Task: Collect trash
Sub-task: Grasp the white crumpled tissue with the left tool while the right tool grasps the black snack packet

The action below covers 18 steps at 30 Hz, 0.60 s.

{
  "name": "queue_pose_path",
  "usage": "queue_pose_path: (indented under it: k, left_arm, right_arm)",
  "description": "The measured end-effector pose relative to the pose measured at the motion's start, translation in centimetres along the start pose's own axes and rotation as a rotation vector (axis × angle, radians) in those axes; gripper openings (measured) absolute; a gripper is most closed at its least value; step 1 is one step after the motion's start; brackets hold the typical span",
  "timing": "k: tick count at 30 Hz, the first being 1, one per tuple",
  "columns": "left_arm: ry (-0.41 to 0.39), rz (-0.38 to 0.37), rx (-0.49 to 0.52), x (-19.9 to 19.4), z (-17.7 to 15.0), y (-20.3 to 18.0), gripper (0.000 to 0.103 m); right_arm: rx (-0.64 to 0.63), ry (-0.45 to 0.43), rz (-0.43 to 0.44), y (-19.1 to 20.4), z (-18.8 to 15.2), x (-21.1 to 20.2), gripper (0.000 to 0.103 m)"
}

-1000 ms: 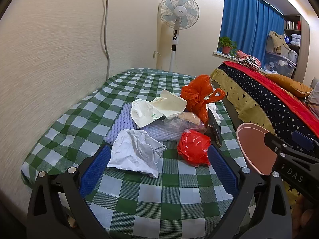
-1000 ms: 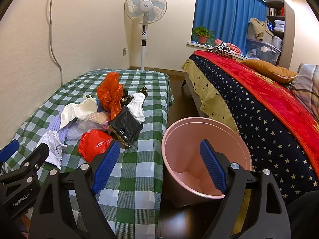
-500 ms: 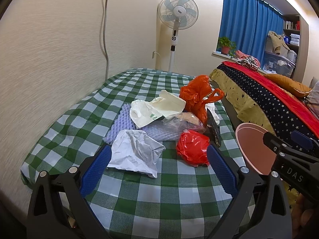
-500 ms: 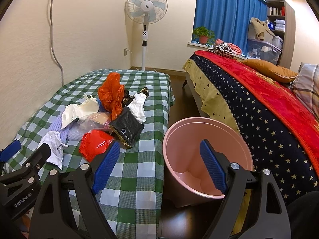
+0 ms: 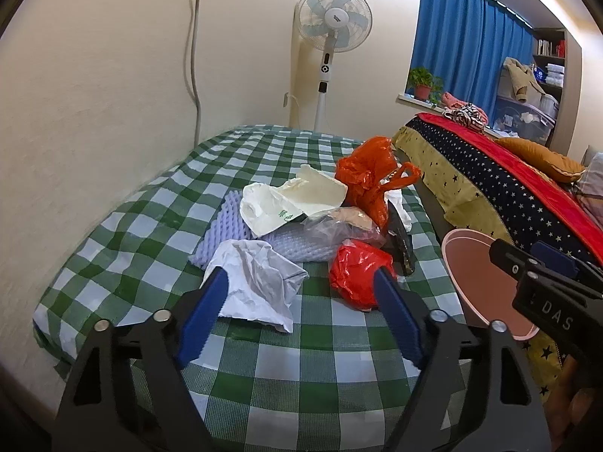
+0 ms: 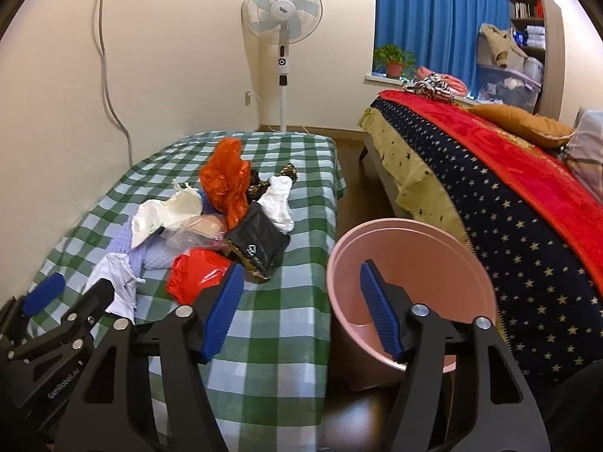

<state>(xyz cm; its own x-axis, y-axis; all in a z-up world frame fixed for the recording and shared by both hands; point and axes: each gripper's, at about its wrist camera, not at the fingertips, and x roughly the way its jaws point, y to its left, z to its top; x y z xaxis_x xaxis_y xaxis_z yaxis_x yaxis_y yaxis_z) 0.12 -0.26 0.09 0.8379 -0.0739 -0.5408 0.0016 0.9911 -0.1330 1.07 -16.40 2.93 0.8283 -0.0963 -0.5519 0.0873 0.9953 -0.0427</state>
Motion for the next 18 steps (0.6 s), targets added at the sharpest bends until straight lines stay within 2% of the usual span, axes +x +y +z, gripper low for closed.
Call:
queue_pose_path:
  k: [2,4,6,10,18]
  left_arm:
    - [0.005,-0.001,-0.011,0.3,0.0,0.3,0.066]
    - [0.009,0.002,-0.018,0.5,0.0,0.7,0.052]
    - [0.012,0.015,-0.022,0.8,0.1,1.0,0.042]
    - [0.01,0.052,-0.048,1.4,0.2,2.1,0.041]
    - [0.037,0.115,-0.102,3.4,0.3,4.6,0.041]
  right_arm:
    - [0.019,0.003,0.026,0.0,0.1,0.3,0.058]
    - [0.022,0.013,0.031,0.2,0.2,1.0,0.055]
    - [0.029,0.023,0.041,0.3,0.4,1.8,0.051]
    - [0.031,0.031,0.071,0.8,0.8,3.2,0.047]
    - [0.022,0.064,0.114,2.0,1.9,7.3,0.047]
